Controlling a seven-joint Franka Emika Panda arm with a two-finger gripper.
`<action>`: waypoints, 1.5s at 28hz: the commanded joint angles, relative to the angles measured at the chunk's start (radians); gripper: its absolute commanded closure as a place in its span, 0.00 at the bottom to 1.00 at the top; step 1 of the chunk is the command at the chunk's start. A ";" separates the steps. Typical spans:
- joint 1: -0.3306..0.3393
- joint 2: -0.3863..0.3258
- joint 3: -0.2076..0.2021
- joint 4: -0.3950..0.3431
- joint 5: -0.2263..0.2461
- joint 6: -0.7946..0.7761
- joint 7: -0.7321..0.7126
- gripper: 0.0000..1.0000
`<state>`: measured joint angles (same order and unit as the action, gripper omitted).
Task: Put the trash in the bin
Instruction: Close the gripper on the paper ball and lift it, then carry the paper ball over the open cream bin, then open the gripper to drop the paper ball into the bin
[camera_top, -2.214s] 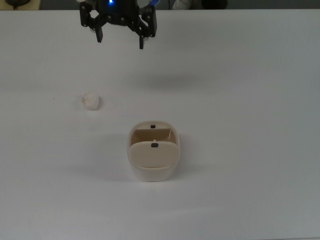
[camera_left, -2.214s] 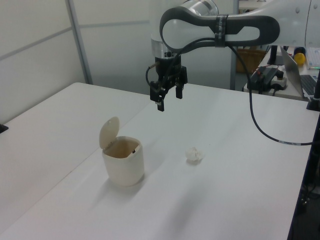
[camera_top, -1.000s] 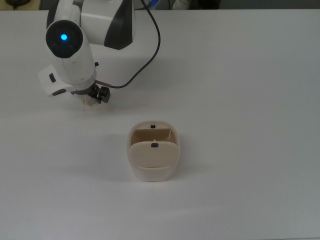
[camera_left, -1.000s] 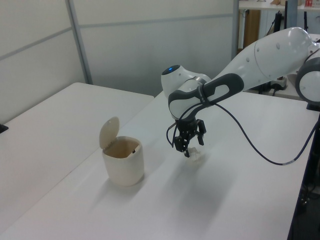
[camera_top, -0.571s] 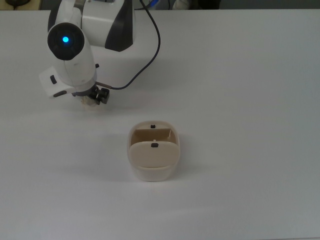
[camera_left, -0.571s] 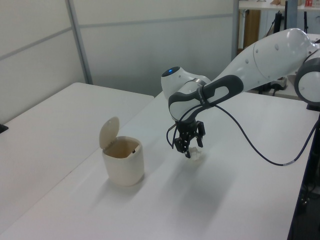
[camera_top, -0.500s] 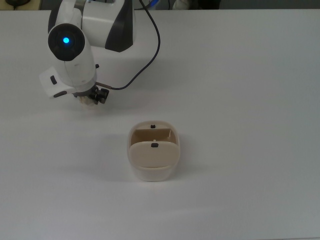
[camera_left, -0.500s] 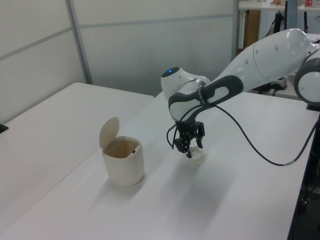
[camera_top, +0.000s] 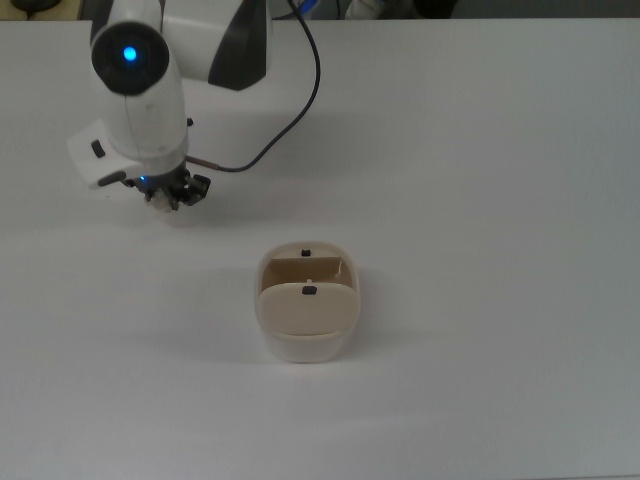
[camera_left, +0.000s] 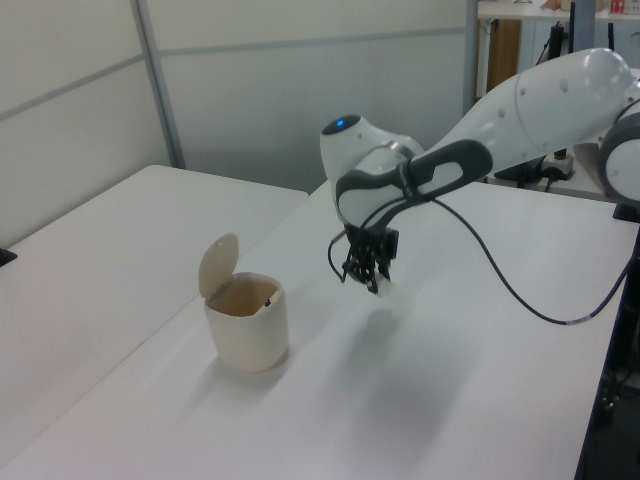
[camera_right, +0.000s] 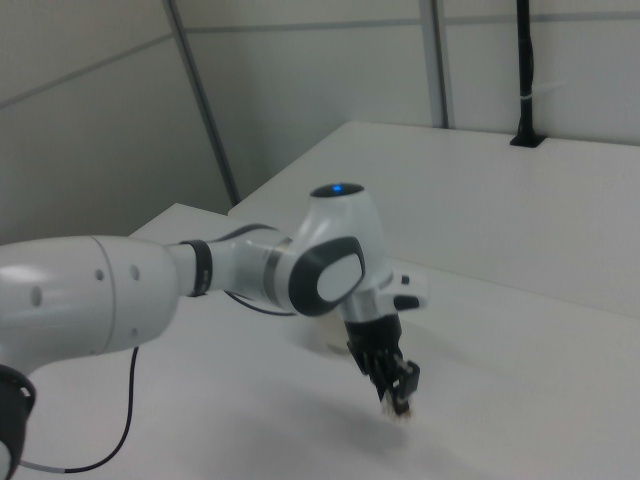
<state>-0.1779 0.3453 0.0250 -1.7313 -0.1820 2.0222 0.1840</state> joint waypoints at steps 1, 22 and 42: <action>0.015 -0.118 0.010 -0.028 0.006 -0.002 -0.049 0.64; 0.199 -0.077 0.029 0.022 -0.008 0.417 -0.127 0.60; 0.219 -0.048 0.026 0.021 0.003 0.411 -0.110 0.00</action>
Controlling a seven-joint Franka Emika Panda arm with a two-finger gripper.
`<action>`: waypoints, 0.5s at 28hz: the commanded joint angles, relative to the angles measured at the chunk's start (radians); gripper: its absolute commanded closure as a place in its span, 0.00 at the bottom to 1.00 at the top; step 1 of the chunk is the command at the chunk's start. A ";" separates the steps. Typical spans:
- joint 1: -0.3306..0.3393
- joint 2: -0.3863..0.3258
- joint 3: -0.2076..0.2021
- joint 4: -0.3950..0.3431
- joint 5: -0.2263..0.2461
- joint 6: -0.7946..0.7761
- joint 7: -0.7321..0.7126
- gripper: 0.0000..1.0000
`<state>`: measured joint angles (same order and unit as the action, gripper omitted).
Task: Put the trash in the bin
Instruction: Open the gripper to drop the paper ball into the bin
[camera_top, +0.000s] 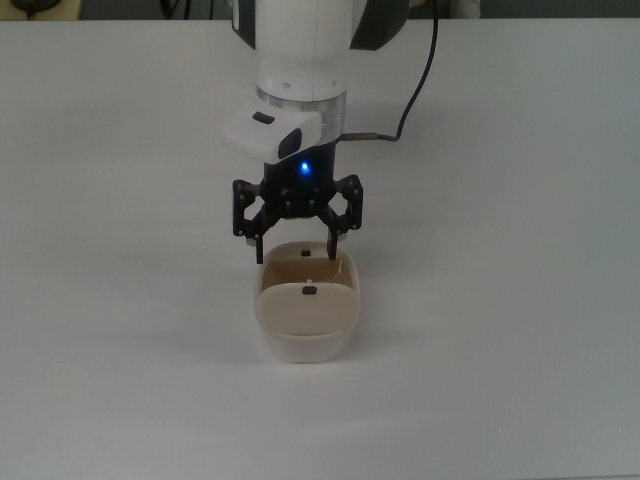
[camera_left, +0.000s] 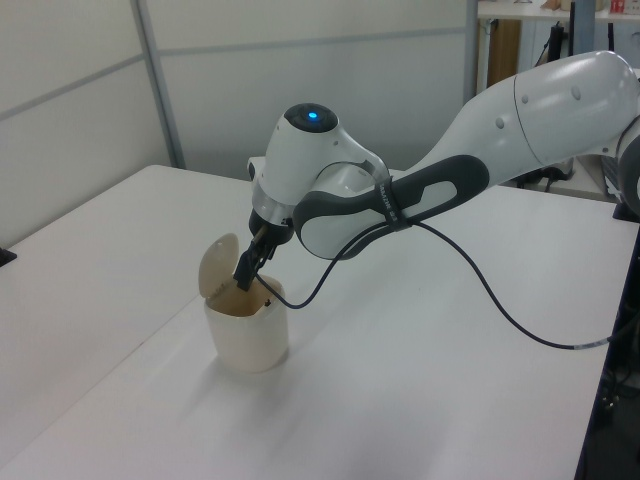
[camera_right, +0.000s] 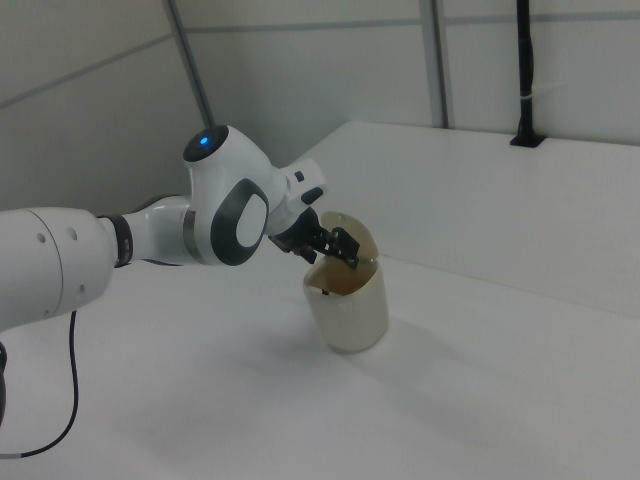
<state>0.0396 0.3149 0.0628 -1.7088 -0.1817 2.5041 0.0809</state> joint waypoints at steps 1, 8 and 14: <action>0.003 -0.023 -0.017 0.006 0.002 -0.159 -0.004 0.00; 0.005 -0.063 -0.020 0.066 -0.004 -0.483 0.117 0.00; 0.008 -0.123 -0.020 0.109 -0.013 -0.755 0.195 0.00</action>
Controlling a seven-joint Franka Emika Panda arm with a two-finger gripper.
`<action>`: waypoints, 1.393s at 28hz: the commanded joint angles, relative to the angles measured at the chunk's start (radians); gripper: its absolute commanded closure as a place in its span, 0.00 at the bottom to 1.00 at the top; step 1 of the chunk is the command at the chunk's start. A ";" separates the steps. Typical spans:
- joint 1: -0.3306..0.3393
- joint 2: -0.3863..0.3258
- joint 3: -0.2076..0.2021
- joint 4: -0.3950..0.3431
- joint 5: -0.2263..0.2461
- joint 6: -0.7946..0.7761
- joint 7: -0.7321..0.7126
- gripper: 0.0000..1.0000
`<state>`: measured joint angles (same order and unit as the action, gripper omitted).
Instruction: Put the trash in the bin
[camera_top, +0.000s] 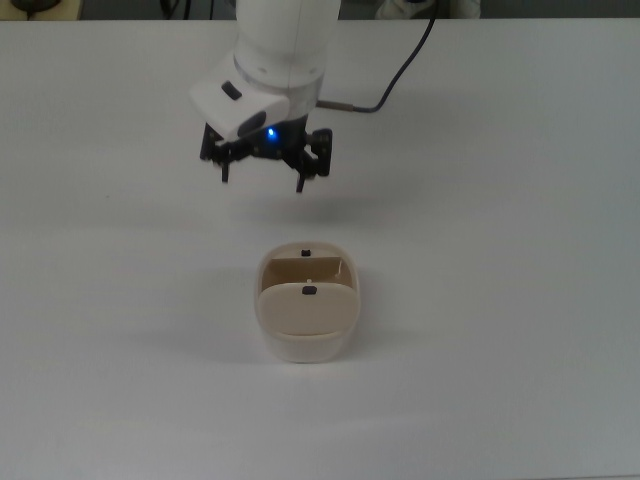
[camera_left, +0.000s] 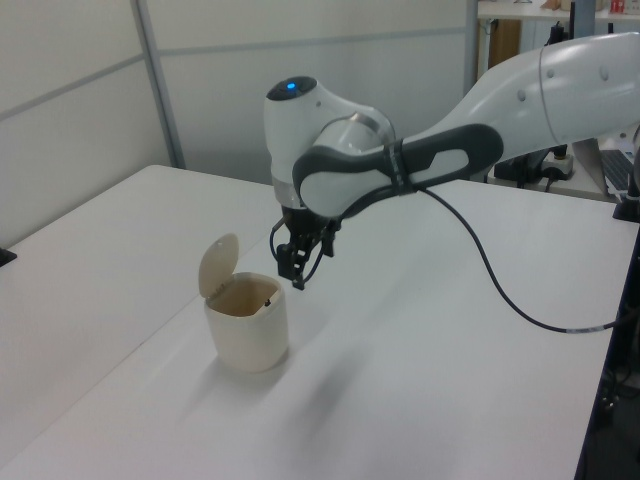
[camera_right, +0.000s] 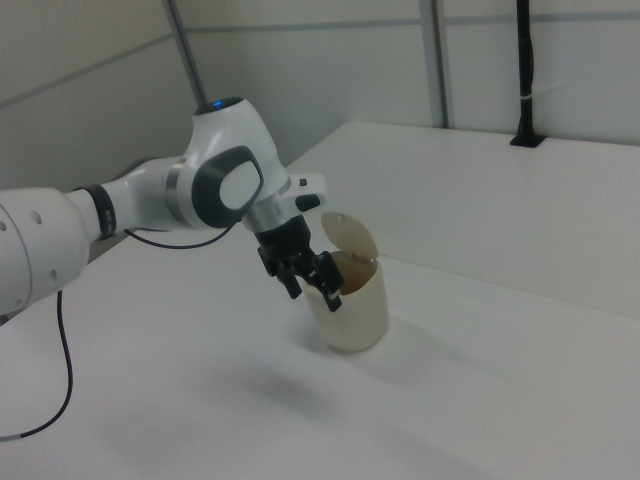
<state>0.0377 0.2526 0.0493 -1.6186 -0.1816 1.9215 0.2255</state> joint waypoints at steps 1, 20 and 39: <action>0.005 -0.079 -0.006 0.017 -0.012 -0.194 0.043 0.00; -0.091 -0.230 -0.031 0.003 0.155 -0.274 -0.109 0.00; -0.107 -0.230 -0.032 0.017 0.165 -0.279 -0.126 0.00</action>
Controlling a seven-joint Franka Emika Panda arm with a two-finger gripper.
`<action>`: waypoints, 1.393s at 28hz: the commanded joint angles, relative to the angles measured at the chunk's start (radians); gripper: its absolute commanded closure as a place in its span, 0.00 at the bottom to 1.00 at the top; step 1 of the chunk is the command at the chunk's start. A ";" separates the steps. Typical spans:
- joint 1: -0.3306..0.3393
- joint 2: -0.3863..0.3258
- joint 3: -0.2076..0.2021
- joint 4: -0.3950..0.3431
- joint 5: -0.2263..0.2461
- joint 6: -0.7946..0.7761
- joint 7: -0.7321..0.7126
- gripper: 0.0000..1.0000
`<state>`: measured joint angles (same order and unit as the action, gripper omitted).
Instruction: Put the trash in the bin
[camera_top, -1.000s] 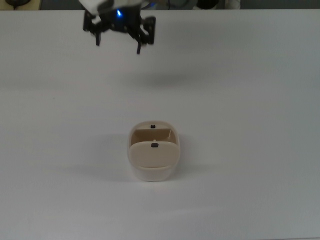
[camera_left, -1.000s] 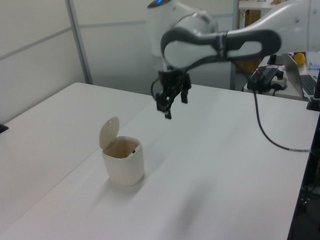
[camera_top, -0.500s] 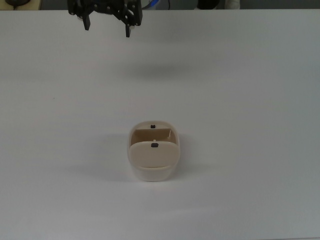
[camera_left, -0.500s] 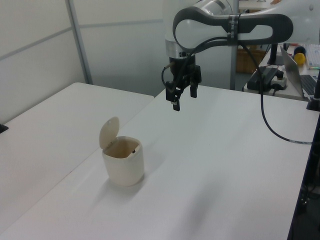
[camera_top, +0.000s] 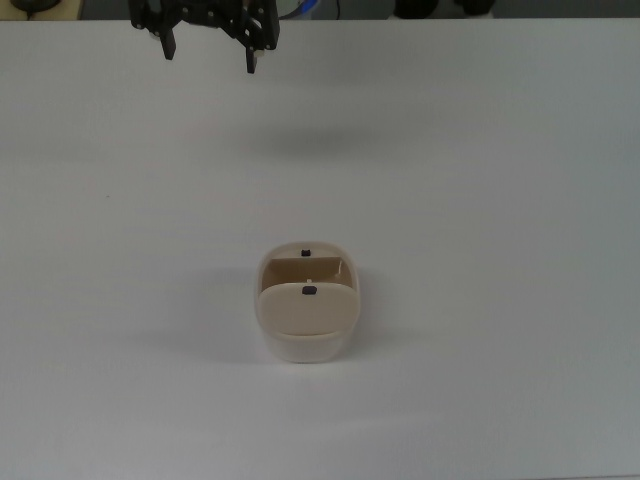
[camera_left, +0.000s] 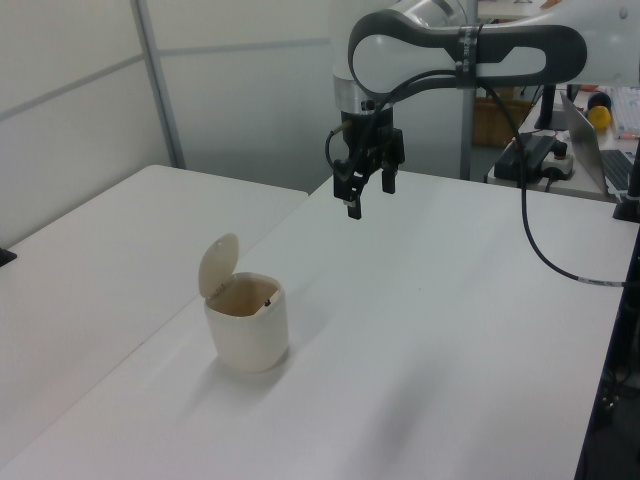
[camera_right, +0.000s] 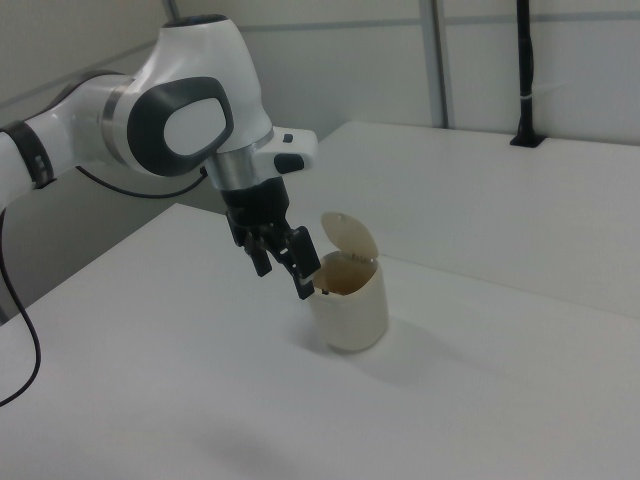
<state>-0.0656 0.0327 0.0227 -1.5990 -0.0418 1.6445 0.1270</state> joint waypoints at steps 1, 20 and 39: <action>-0.003 -0.010 -0.004 -0.002 0.025 -0.002 -0.030 0.00; -0.003 -0.007 -0.003 -0.004 0.025 -0.005 -0.093 0.00; -0.003 -0.004 -0.001 -0.004 0.025 -0.003 -0.092 0.00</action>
<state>-0.0655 0.0333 0.0230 -1.5995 -0.0415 1.6445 0.0576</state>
